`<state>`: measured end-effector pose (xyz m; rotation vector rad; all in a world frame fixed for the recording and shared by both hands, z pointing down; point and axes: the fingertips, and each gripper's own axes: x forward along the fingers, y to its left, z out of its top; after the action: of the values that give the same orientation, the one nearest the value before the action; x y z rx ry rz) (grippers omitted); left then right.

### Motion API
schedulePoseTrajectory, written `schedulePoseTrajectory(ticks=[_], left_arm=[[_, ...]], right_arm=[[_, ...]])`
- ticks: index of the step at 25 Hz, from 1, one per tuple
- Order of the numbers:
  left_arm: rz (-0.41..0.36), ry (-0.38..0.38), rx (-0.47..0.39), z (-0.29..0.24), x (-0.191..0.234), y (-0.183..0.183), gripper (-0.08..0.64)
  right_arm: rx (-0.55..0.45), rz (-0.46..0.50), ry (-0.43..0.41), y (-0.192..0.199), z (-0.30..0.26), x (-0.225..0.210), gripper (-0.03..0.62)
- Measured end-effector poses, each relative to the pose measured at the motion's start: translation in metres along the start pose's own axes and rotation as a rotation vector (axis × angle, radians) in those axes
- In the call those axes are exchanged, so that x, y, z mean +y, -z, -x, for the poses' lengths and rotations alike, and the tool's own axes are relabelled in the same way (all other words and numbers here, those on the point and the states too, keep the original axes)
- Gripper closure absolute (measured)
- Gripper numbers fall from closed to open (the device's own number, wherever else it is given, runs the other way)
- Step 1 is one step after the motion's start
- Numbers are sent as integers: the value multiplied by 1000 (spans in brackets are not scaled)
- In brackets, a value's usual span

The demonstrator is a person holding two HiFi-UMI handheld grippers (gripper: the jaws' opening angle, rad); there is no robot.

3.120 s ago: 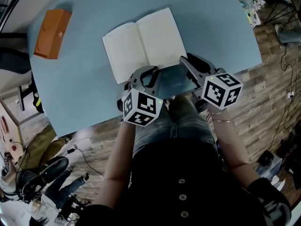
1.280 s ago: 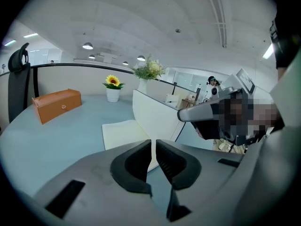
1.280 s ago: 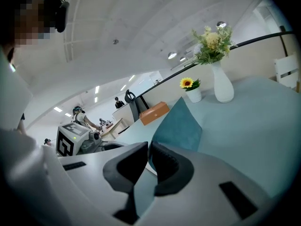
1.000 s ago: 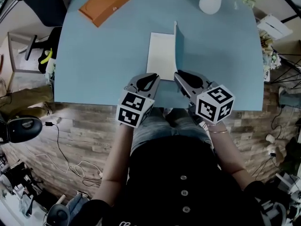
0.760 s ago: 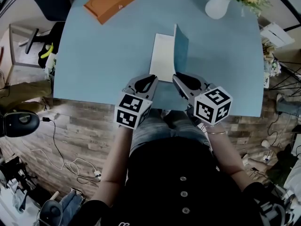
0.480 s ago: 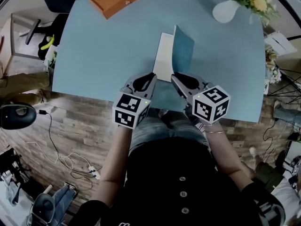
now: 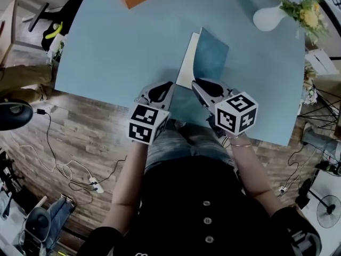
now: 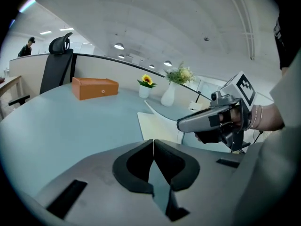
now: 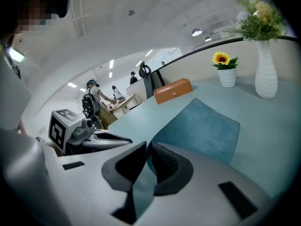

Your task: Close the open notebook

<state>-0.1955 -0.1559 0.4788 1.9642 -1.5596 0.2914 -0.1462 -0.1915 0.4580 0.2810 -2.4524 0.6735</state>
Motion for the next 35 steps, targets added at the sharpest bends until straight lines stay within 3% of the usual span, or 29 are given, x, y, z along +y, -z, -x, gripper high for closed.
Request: schedulePoseTrajectory(ticks=[4, 6, 10, 16, 25, 35], left_arm=[[73, 12, -69, 5, 6, -3, 545], [75, 10, -87, 5, 9, -4, 545], [68, -18, -70, 3, 13, 1, 545], [79, -132, -64, 7, 27, 5, 545], [174, -189, -108, 18, 35, 10, 545], [178, -220, -118, 26, 33, 11, 545]], right_arm=[[35, 4, -13, 4, -10, 1, 555], [53, 11, -19, 6, -15, 0, 555], [89, 12, -41, 8, -23, -3, 555], [133, 97, -33, 14, -33, -3, 554], [205, 154, -30, 26, -53, -2, 548], [264, 235, 2, 37, -66, -6, 532]])
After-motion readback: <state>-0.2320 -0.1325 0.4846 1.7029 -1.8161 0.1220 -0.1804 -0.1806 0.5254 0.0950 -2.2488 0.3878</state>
